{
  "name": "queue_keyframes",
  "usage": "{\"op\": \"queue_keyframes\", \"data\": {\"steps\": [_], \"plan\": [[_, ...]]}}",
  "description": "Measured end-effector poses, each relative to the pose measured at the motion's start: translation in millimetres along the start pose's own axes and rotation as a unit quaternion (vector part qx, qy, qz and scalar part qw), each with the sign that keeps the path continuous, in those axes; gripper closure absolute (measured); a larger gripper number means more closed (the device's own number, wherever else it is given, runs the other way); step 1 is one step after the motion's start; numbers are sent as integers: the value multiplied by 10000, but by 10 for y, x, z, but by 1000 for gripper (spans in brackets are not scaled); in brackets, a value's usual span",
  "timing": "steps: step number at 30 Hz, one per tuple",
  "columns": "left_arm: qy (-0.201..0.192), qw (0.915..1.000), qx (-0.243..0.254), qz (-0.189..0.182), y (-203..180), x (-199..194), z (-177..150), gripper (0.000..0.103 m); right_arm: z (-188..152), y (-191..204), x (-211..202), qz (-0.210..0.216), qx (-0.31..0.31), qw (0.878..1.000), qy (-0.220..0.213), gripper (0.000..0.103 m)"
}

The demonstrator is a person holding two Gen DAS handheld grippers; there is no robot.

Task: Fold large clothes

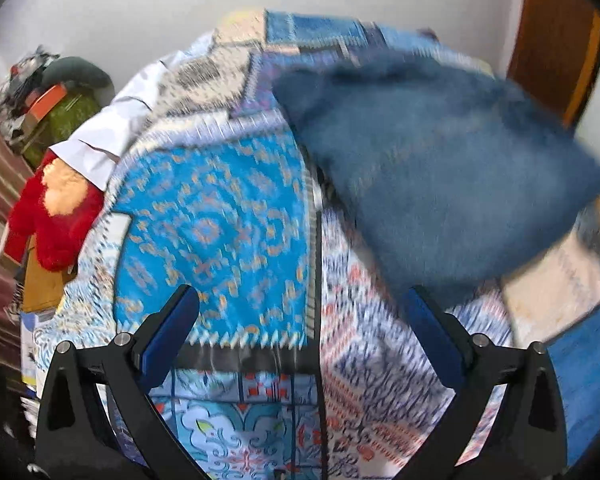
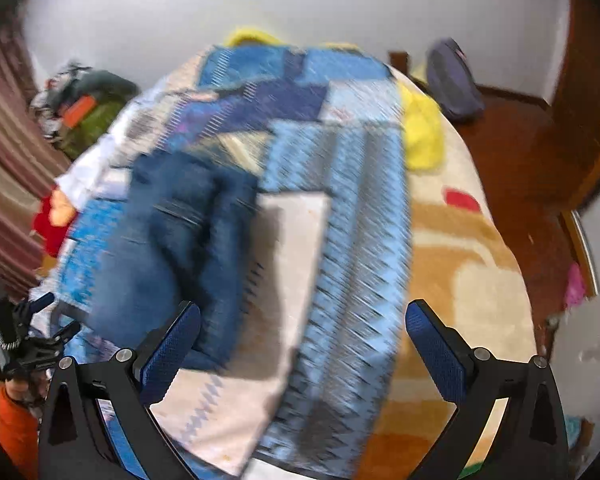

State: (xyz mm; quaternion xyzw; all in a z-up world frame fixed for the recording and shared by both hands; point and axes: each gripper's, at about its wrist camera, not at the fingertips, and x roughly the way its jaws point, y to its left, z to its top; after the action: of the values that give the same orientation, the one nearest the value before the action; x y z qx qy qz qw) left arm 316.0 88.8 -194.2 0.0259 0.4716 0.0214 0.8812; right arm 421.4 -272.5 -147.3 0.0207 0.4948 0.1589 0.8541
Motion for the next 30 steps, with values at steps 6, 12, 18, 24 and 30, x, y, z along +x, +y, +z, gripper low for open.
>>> {"op": "queue_keyframes", "data": {"steps": [6,12,18,24,30], "plan": [[-420,9965,-515,-501,126,-90,550,0,351,761,172,507,-661,9964,-152,0],[-186,9931,-762,-875,39,360,934,0,626,1277,798,506,-1306,9895,346,0],[335,9942,-739,-706,-63,902,902,0,769,1045,1380,-2,-1430,9854,922,0],[473,9914,-1155,-395,303,973,776,0,843,443,1239,531,-697,9916,950,0],[339,9880,-1509,-23,822,664,639,0,759,309,968,150,-807,9943,678,0]]}}
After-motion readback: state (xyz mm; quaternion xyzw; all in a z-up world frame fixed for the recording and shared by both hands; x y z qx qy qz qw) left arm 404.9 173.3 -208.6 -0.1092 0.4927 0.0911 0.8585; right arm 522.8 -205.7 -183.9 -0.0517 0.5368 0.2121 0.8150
